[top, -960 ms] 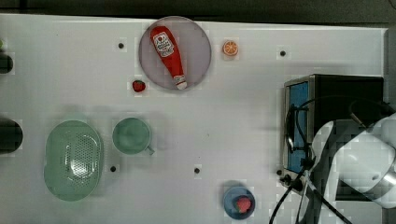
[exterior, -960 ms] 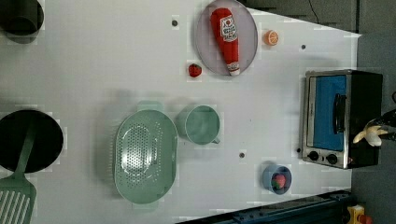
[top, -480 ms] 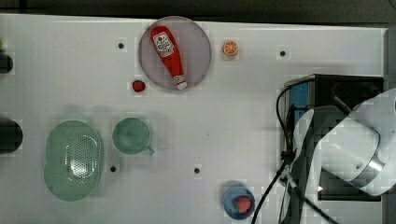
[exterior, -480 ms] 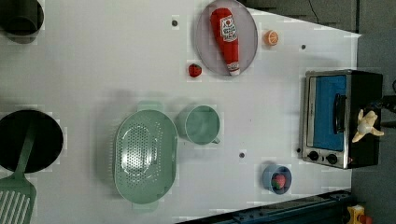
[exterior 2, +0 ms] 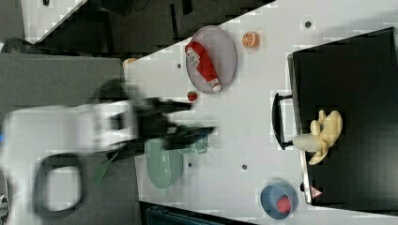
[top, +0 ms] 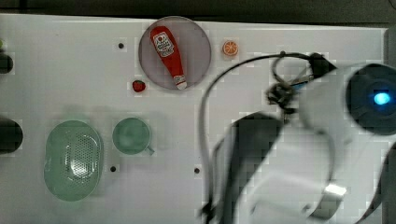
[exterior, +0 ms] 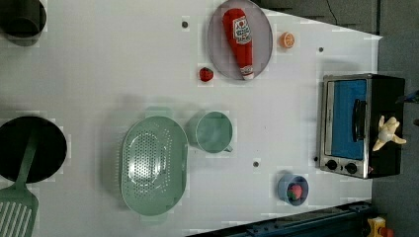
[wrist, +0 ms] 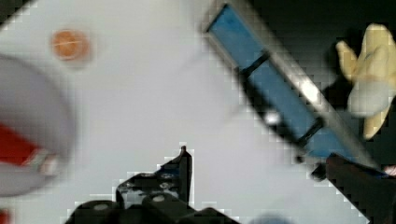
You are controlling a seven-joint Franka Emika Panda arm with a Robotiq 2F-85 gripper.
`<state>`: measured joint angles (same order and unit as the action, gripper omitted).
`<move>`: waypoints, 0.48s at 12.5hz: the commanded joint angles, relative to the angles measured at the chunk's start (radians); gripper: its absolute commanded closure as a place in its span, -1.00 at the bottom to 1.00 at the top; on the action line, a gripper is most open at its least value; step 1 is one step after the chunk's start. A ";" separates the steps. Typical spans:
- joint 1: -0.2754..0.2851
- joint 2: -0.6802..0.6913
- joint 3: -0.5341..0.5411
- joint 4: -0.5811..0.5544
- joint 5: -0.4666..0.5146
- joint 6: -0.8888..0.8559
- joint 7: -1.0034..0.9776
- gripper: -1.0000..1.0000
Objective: Pick banana from table and place on oven.
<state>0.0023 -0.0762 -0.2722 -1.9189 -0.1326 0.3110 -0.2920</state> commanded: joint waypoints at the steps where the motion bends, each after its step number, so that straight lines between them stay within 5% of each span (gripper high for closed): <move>1: 0.053 -0.083 0.080 0.024 0.029 -0.106 0.457 -1.00; 6: 0.055 -0.215 0.187 -0.053 0.038 -0.117 0.625 -1.00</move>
<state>0.0757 -0.3083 -0.0395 -1.9307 -0.1017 0.2146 0.2241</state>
